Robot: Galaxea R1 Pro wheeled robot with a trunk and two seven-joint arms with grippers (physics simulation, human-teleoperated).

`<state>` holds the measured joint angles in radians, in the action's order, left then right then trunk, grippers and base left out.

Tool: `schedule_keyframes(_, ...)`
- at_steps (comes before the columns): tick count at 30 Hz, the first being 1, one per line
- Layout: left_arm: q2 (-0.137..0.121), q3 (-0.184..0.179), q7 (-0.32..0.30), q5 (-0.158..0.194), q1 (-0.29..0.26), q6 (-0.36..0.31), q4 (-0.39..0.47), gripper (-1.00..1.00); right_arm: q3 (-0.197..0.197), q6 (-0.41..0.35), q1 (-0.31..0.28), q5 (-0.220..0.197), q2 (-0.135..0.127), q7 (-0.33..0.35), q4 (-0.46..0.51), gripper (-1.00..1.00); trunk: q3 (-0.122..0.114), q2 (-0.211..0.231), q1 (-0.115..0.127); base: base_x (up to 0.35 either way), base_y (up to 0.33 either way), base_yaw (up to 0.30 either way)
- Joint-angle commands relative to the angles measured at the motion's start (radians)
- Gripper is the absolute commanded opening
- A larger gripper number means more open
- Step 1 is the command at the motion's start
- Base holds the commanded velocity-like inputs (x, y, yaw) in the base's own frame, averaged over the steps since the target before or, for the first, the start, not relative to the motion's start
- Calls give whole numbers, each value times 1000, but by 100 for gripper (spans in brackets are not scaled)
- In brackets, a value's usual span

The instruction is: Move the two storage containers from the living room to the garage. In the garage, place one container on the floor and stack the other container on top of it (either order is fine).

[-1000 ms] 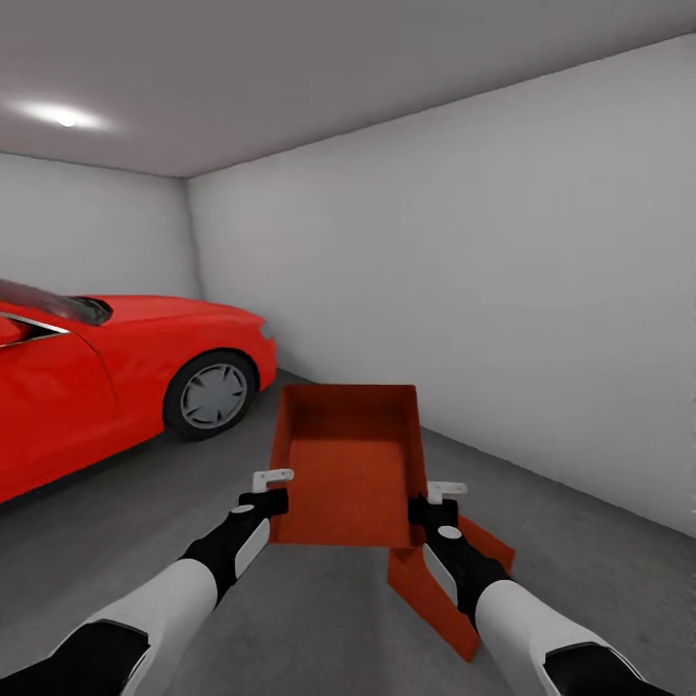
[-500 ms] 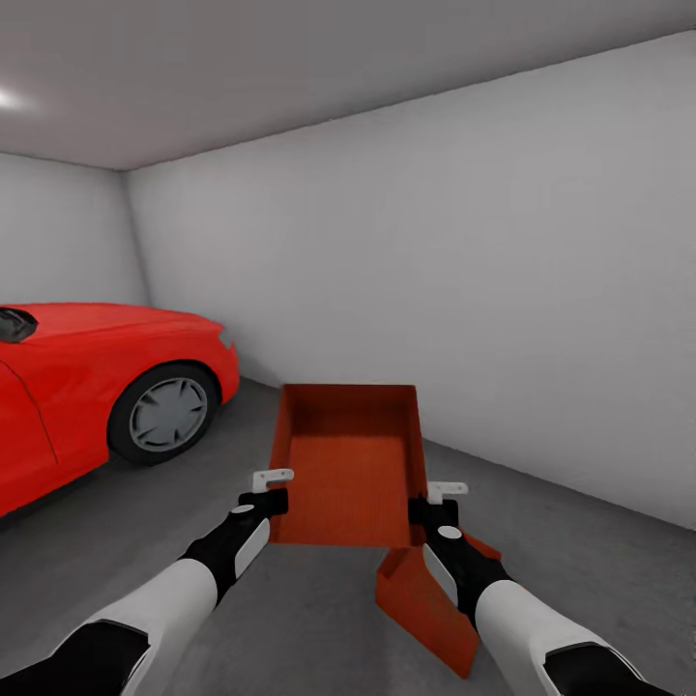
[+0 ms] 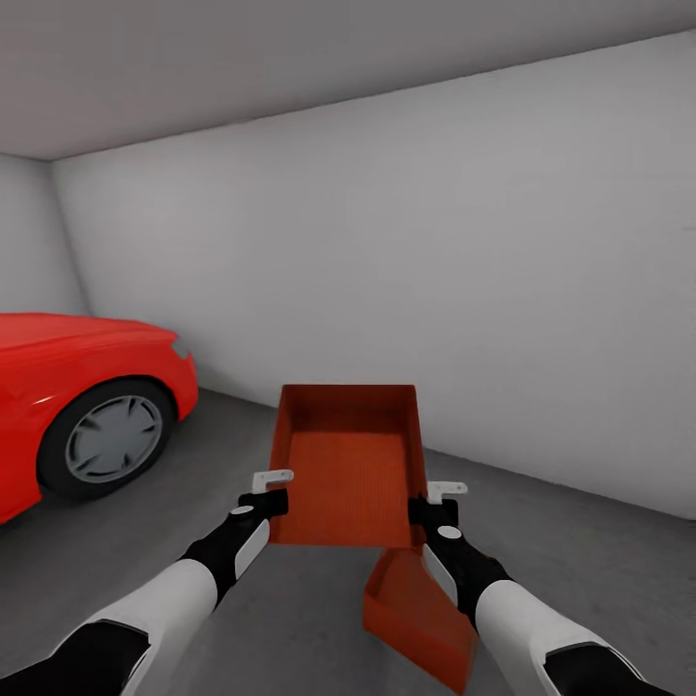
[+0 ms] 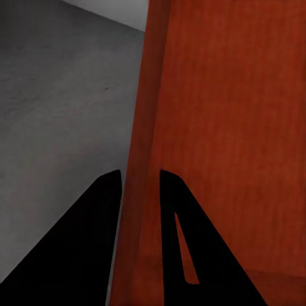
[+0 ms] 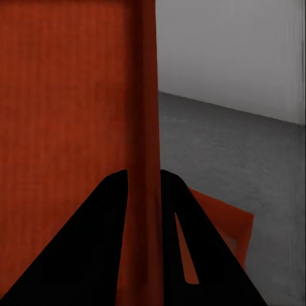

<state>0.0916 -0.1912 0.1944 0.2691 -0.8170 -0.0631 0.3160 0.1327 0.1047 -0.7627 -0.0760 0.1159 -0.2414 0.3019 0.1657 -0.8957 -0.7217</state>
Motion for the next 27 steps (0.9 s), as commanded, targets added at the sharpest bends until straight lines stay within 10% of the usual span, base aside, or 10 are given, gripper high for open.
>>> schedule_keyframes(1,-43,-25,87,-5,1,-6,-6,-100,-61,6,-3,-2,-2,-56,0,-100,1,-1,0,59,47,-270)
schedule_keyframes(27,-43,-25,88,-5,1,-8,-6,-100,-62,6,-3,-6,-3,-55,0,-100,1,-1,0,3,3,-270)
